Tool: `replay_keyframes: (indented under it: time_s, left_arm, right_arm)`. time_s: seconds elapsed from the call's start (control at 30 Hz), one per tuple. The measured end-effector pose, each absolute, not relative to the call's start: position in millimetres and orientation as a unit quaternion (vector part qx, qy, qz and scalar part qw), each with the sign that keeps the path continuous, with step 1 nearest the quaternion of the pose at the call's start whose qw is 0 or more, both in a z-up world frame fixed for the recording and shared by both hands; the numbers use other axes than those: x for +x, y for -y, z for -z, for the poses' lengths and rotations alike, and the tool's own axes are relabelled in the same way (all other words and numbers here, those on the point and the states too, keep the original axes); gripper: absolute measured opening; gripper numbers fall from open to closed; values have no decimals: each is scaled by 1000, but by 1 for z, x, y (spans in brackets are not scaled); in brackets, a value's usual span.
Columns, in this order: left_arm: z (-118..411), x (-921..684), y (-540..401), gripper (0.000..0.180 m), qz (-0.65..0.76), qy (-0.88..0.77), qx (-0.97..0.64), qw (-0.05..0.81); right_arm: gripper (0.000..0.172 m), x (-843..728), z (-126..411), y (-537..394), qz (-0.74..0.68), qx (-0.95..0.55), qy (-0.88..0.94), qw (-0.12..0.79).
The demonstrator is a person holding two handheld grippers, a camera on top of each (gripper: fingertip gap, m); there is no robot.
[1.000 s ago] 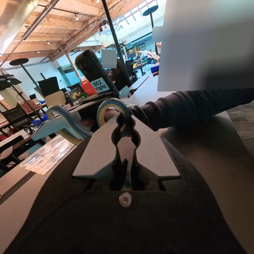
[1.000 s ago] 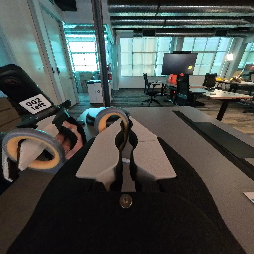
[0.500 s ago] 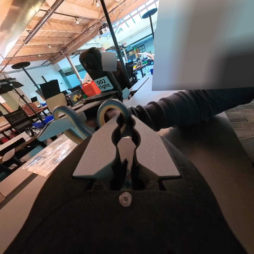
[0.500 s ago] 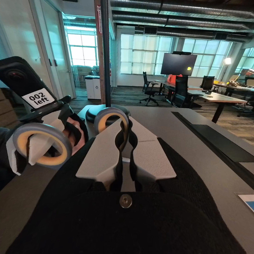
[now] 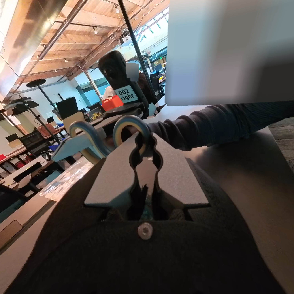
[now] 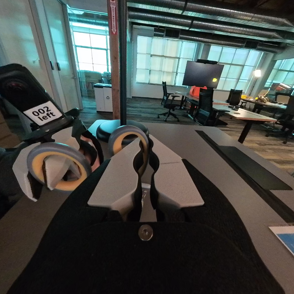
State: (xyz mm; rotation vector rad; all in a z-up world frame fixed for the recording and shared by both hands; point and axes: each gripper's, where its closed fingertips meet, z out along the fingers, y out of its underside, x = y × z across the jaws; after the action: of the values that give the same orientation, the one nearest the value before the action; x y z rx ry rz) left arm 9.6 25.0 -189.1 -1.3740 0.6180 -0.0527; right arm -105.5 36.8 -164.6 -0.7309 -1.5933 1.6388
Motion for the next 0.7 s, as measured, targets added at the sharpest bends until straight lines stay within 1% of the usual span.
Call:
replay_keyframes:
  time_s: [0.5,0.7]
  left_arm:
    - [178,3,-20,7,28,-268,-601,753]
    - [178,5,-20,7,43,-270,-593,757]
  right_arm:
    - [0,-104,156,-37,-606,-315,608,404]
    - [0,-101,159,-40,-611,-334,592,406]
